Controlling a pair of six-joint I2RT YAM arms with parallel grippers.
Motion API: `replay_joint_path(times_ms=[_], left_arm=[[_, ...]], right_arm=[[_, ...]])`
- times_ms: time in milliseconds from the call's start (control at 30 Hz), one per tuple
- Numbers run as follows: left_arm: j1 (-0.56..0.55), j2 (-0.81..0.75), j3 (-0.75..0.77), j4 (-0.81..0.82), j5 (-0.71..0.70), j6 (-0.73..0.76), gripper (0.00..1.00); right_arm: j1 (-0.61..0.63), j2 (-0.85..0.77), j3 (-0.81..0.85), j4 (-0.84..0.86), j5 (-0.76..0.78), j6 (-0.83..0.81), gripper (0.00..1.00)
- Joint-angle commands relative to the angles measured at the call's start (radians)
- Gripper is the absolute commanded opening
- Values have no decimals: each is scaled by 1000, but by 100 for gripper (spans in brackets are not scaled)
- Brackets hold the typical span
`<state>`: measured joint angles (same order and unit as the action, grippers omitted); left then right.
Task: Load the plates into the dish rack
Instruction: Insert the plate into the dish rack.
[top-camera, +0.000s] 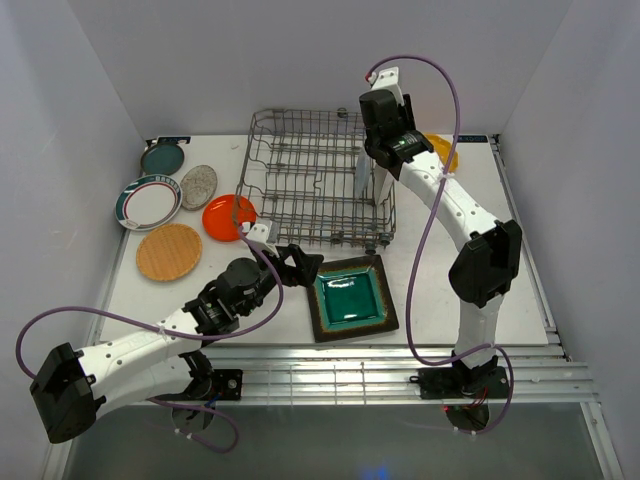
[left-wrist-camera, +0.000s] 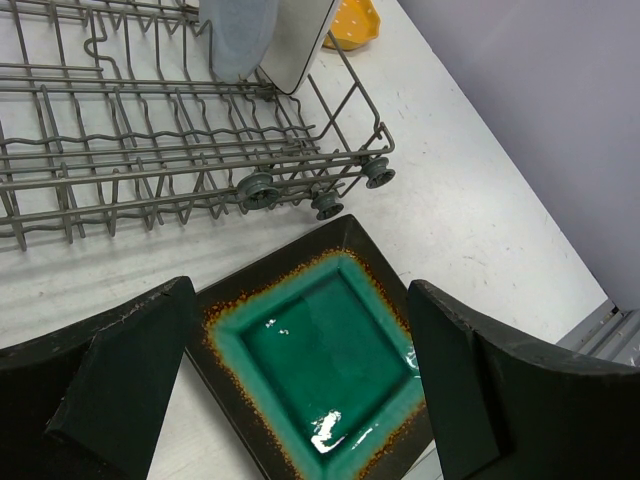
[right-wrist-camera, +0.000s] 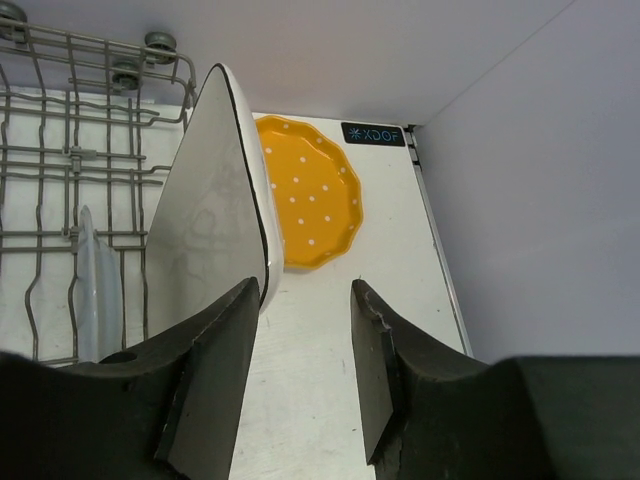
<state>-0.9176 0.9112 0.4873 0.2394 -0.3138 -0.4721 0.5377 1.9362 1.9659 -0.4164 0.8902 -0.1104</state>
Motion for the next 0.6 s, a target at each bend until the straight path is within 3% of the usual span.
replay_joint_path(times_ms=[0, 133, 400, 567], left_arm=[[3, -5, 34, -2, -2, -2, 98], [5, -6, 36, -2, -2, -2, 98], [3, -11, 33, -2, -4, 0, 98], [5, -14, 31, -2, -2, 0, 98]], right_arm=[[1, -49, -9, 36, 10, 21, 48], [-1, -71, -28, 34, -5, 41, 53], [-28, -170, -113, 50, -63, 103, 54], [-80, -287, -284, 134, -132, 201, 54]])
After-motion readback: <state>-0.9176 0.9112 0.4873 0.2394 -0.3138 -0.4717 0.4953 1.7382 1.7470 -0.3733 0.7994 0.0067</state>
